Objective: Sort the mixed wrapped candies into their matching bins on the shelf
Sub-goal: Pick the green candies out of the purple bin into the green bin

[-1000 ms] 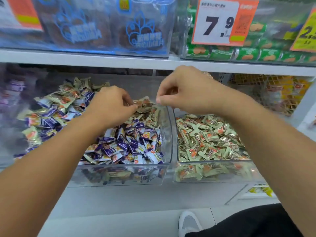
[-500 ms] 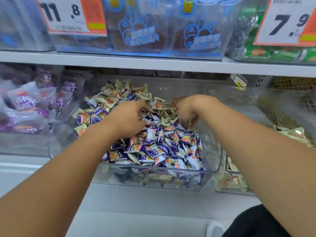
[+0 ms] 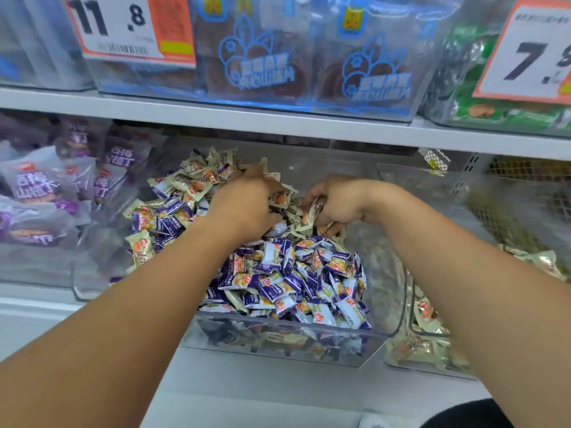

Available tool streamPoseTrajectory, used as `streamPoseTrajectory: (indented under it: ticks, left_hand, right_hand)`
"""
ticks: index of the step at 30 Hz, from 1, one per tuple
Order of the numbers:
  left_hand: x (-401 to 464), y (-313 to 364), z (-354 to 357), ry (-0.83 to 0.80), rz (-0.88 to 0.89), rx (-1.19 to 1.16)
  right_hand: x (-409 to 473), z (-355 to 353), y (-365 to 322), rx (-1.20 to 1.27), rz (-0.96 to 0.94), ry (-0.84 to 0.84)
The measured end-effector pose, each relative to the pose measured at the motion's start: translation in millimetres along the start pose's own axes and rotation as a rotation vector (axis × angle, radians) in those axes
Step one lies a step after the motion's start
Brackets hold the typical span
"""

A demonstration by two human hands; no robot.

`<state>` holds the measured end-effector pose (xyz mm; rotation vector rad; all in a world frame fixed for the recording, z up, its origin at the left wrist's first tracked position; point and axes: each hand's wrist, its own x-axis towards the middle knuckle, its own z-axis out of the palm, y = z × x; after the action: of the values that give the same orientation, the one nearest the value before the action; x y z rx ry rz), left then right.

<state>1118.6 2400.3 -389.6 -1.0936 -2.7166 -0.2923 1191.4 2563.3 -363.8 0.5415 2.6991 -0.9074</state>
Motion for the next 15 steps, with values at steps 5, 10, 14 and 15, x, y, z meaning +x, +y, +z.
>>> streamPoseTrajectory:
  ticks: [5,10,14,15]
  left_hand:
    - [4,1,11,0.104,0.042,0.010]
    - [5,0,6,0.272,0.047,-0.172]
    - [1,8,-12,0.281,-0.139,-0.708]
    - [0,10,-15,0.282,-0.174,-0.837]
  right_hand:
    - [-2,-2,0,-0.078,-0.091,-0.011]
    - [-5,-16,-1,-0.201,-0.153,0.175]
    - [-4,-23,-1,-0.015,-0.182,0.340]
    - [-5,-21,-1,0.054,-0.175,0.342]
